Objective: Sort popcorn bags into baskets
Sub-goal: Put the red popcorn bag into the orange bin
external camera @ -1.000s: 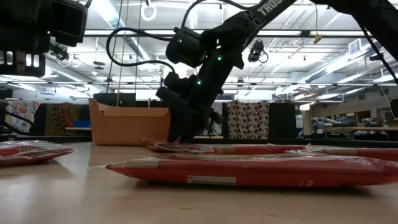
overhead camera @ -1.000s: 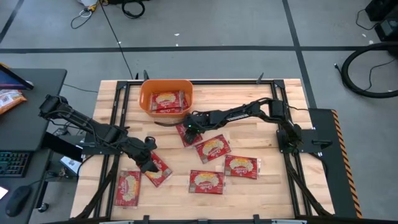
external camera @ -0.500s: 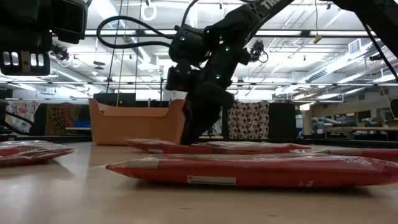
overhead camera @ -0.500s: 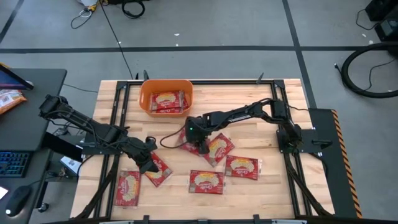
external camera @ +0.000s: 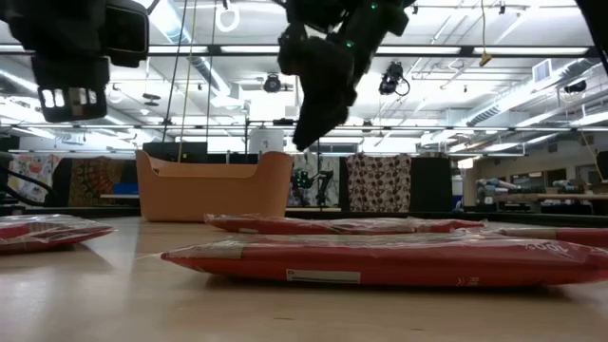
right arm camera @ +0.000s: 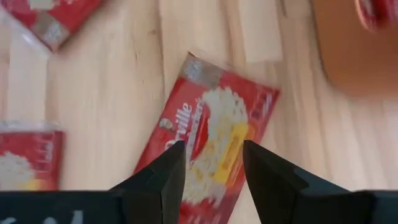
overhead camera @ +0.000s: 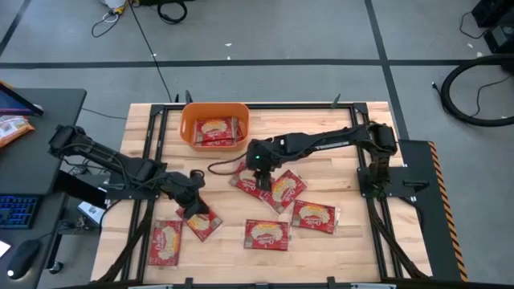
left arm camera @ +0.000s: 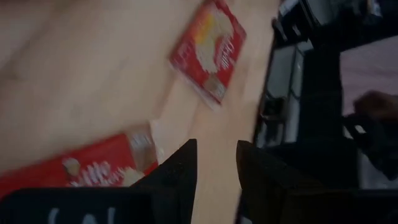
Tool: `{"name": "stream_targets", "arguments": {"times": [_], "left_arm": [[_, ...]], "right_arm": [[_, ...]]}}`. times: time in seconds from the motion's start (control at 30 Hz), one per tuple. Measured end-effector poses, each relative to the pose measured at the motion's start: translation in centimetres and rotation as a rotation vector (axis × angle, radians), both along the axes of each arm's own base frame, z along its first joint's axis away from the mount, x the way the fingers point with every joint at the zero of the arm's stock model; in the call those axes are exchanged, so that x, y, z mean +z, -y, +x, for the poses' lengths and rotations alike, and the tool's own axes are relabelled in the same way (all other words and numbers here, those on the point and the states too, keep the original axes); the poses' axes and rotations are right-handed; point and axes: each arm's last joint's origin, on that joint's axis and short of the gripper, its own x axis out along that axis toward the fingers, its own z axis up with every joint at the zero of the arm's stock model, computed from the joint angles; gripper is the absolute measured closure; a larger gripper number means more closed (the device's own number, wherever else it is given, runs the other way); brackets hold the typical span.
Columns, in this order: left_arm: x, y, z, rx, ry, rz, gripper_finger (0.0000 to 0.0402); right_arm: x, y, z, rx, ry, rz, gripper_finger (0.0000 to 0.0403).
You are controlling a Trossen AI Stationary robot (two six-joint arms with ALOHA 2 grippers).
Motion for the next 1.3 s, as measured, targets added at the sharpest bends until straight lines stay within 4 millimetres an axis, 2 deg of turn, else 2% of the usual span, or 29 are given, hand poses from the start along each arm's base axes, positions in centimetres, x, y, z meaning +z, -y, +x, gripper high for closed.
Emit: {"name": "stream_targets", "arguments": {"times": [0.23,0.37,0.6,0.73,0.87,1.07,1.3], "left_arm": [[0.0,-0.7,0.3,0.079,0.028,0.075,0.0285],[0.0,-0.7,0.3,0.080,0.028,0.074,0.0285],[0.0,-0.7,0.3,0.082,0.026,0.066,0.0285],[0.0,-0.7,0.3,0.082,0.025,0.066,0.0285],[0.0,-0.7,0.3,0.081,0.026,0.067,0.0285],[0.0,-0.7,0.3,0.077,0.028,0.072,0.0285],[0.0,-0.7,0.3,0.075,0.029,0.074,0.0285]], "right_arm": [[-2.8,1.6,-1.4,-0.147,-0.103,0.187,0.0228],[-4.3,2.4,-2.0,-0.169,-0.112,0.231,0.0217],[-6.2,4.3,-3.1,-0.240,-0.137,0.309,0.0177],[-7.1,4.6,-3.8,-0.257,-0.160,0.343,0.0158],[-8.0,4.3,-4.2,-0.291,-0.173,0.368,0.0154],[-8.6,2.6,-4.0,-0.270,-0.148,0.363,0.0162],[-9.0,0.9,-3.7,-0.253,-0.151,0.257,0.0188]]}}
